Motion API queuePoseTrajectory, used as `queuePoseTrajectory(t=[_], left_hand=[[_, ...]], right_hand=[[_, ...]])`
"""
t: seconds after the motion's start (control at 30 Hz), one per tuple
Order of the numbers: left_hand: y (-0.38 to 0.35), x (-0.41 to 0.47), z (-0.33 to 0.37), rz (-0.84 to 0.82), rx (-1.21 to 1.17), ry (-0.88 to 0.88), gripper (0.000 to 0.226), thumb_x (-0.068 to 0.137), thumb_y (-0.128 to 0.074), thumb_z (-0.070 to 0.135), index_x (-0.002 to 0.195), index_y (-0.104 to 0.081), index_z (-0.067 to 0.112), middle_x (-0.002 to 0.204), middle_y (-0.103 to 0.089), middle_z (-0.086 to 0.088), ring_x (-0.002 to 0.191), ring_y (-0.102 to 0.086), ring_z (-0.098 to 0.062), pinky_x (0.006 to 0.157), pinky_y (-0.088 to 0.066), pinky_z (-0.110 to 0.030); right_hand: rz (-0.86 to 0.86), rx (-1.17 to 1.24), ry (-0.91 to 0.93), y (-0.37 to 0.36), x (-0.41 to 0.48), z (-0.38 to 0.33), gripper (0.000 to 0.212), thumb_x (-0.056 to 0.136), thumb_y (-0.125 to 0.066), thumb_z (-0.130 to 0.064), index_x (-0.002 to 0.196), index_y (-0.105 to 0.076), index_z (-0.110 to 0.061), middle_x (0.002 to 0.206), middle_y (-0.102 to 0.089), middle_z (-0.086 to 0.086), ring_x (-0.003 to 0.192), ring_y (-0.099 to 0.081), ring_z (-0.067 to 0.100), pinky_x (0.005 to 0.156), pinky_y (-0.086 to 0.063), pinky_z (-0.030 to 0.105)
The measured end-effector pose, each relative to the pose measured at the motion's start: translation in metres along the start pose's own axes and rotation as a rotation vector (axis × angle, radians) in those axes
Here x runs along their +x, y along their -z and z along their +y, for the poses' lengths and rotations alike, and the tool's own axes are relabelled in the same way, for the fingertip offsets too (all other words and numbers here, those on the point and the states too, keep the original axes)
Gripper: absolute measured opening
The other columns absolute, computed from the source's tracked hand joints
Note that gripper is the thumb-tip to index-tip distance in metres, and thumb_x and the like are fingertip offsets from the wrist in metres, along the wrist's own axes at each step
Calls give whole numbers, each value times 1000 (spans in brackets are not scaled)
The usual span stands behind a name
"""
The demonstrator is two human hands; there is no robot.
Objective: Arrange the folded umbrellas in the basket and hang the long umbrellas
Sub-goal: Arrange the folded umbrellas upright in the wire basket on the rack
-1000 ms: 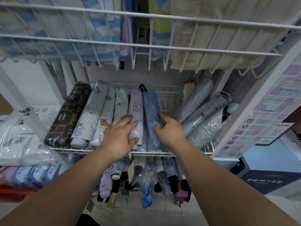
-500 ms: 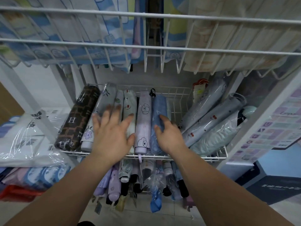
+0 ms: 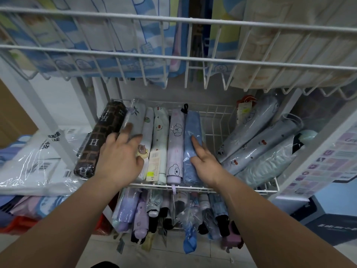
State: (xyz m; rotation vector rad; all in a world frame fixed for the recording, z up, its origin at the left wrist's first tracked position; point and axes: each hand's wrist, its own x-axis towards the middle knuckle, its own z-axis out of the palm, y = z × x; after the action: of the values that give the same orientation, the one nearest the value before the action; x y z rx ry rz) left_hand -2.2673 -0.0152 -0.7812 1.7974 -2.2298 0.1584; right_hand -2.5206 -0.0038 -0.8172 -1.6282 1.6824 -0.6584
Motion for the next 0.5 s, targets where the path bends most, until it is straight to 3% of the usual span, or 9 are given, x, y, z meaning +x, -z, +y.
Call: queuePoseTrajectory(t=[0.2,0.33,0.43,0.5], left_hand=[[-4,-5,1,24,42,-11,60,80,-66,32,138,-53,23,160,-27,-6,129,-39,-34,101,-42,-54],[-4,-8,9,30,71,14,59,80,-66,30,137,-55,22,158,-31,-12,135,-34,-39,110,-32,-62],[3,-12,32,56,5,-7,58,82,-62,37,138,-55,23,152,-39,-16,138,-33,-41,112,-28,-64],[7,-15,55,69,-77,-62,62,82,-52,44,139,-54,20,146,-47,-17,134,-39,-41,110,-34,-59]], right_hand=[[-27,-128,-49,-1,-1,-2,63,105,-38,-36,155,0,-48,166,7,-2,153,-6,26,124,-9,39],[-11,-268,-69,2,-6,-4,63,103,-35,-43,154,3,-48,166,6,2,152,-14,29,123,-18,44],[37,-329,-54,9,-18,-6,62,102,-34,-50,154,-1,-48,166,-4,7,148,-24,32,118,-29,42],[182,-294,31,15,-34,-6,59,101,-39,-49,155,-17,-41,158,-26,12,138,-39,31,109,-40,39]])
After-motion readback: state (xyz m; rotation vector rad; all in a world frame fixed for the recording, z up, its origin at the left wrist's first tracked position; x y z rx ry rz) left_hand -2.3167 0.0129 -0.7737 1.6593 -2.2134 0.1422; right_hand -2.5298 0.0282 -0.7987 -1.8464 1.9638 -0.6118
